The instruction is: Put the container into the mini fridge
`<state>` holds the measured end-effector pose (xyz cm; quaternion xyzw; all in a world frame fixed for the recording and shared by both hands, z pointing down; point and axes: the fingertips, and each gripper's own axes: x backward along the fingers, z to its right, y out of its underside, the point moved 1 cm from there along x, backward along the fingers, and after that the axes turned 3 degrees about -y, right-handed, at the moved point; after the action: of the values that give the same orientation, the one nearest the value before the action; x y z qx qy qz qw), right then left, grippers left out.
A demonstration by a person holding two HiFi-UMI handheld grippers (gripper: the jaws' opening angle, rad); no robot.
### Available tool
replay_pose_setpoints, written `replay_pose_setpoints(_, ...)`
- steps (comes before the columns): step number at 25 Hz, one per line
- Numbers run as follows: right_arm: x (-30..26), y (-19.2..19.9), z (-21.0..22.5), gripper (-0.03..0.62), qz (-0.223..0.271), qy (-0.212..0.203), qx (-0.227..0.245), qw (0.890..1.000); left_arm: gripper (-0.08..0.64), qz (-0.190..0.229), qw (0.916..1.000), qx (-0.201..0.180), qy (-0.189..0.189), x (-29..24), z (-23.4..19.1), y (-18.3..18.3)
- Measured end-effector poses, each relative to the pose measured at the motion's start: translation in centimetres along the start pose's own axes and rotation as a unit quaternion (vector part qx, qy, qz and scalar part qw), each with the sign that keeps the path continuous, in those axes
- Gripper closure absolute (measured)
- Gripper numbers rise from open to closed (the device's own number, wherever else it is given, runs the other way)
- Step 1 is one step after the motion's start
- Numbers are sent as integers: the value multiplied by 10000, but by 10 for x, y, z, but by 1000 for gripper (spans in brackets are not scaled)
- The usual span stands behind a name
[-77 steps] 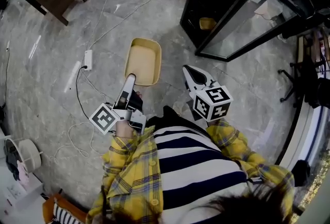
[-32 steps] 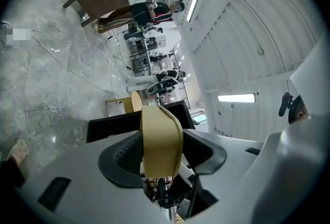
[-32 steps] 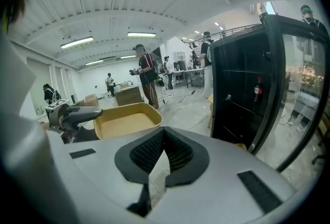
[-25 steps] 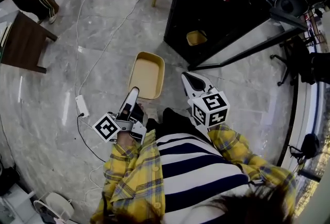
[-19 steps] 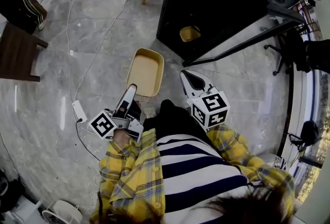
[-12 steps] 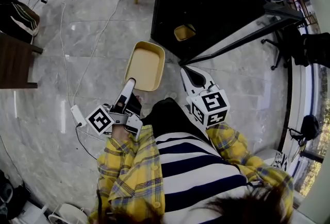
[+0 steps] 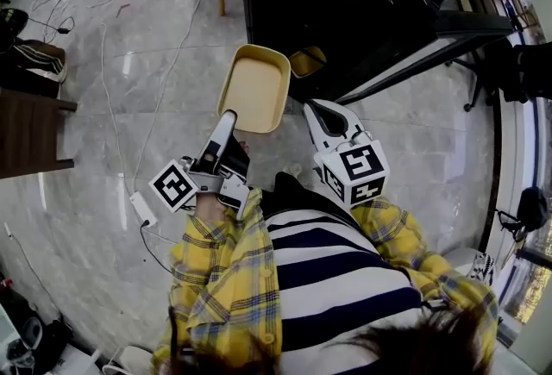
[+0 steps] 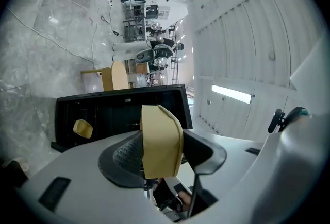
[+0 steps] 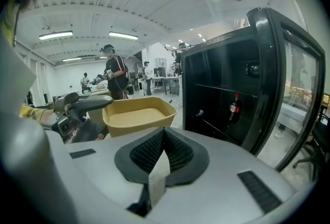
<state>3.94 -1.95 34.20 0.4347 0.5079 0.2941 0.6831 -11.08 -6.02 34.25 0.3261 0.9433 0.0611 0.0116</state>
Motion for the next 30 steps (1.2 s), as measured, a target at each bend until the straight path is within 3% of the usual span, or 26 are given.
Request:
replay_pose_setpoints(12,-23,-15,37,566,26,365,-48,9993,324,-356,9980,55,523,-92,29,-25)
replay_pose_setpoints(21,-51,-39,49,566,57,1111,-448,9928,324,-1187,9898,158,773,-151,42,-57)
replay_pose_setpoints(30,-63,-44,62,566,48,1817,-805,9801,324,-1612,9806,341,1060,-205,49,-68)
